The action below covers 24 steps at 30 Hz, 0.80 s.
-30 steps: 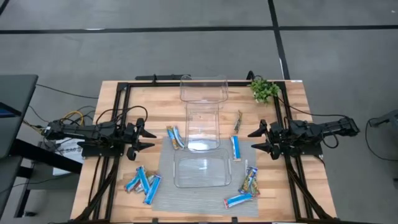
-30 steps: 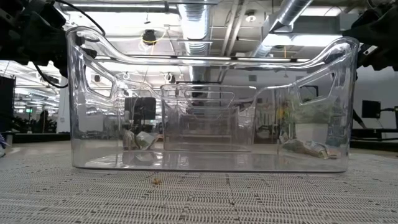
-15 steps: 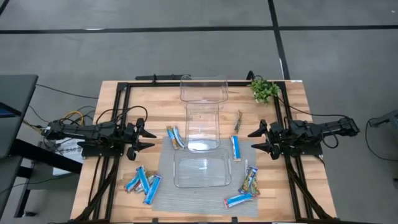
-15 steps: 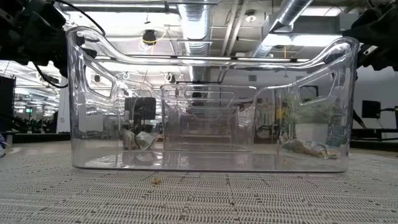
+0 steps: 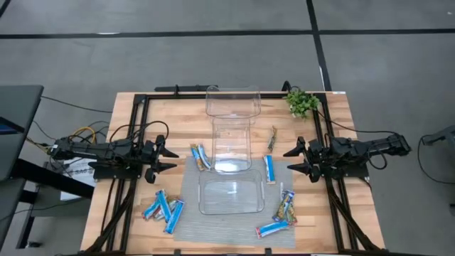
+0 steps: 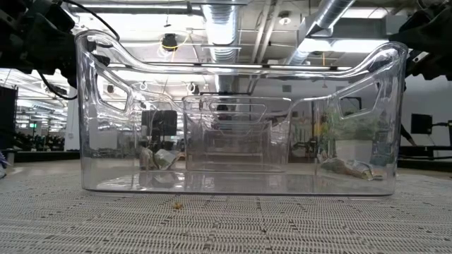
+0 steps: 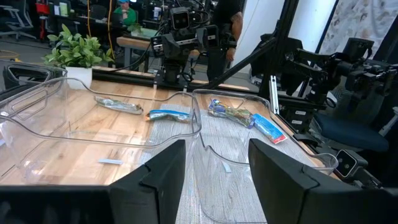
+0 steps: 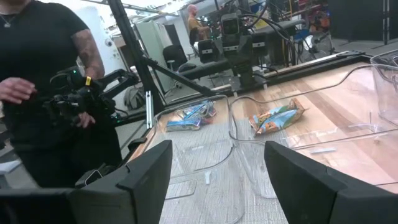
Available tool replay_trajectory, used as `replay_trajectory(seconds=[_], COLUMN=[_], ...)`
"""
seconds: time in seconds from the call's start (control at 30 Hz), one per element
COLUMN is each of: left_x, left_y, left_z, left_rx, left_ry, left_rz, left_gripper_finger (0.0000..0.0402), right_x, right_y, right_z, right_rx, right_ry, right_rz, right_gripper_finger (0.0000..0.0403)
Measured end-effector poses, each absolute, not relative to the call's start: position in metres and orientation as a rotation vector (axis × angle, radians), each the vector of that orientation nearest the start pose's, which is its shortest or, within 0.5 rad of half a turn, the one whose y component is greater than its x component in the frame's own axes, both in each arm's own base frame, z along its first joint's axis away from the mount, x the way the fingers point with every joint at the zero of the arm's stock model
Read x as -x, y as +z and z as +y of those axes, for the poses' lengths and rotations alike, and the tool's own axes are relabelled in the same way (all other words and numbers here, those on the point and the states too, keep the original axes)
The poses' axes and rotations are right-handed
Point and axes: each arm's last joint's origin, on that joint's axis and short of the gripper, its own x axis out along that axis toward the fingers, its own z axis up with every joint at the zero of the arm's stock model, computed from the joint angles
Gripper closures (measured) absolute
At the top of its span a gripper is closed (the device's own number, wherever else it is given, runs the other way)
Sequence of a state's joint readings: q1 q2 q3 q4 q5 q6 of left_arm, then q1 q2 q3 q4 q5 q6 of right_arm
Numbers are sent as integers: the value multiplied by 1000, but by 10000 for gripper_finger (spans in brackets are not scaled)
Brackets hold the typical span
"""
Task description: Pick and place Granola Bars by type
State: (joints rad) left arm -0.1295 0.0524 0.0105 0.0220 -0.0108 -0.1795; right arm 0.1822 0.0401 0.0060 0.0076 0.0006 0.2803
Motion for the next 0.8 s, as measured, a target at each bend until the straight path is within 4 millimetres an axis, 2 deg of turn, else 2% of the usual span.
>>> replay_trajectory(seconds=[0.13,0.23,0.5,0.6,0.73,0.8], left_x=[-100,-99,-100,-100,-100,-100], left_y=[165,165,165,166,168,169], left_z=[-13,-13,-13,-11,-9,-9], left_rx=[201,310,866,1027,1391,1513], left_ry=[-119,-119,-106,-51,0,3], left_rz=[32,38,71,40,-17,-27], left_gripper_finger=[233,233,233,233,233,233], right_x=[-98,-98,-98,-98,-98,-98], right_y=[163,163,163,163,163,163], right_z=[18,18,18,18,18,18], right_rx=[-277,-277,-277,-277,-277,-277], right_ry=[177,177,177,177,177,177], right_rz=[52,52,51,51,52,51], right_gripper_finger=[154,154,154,154,154,154])
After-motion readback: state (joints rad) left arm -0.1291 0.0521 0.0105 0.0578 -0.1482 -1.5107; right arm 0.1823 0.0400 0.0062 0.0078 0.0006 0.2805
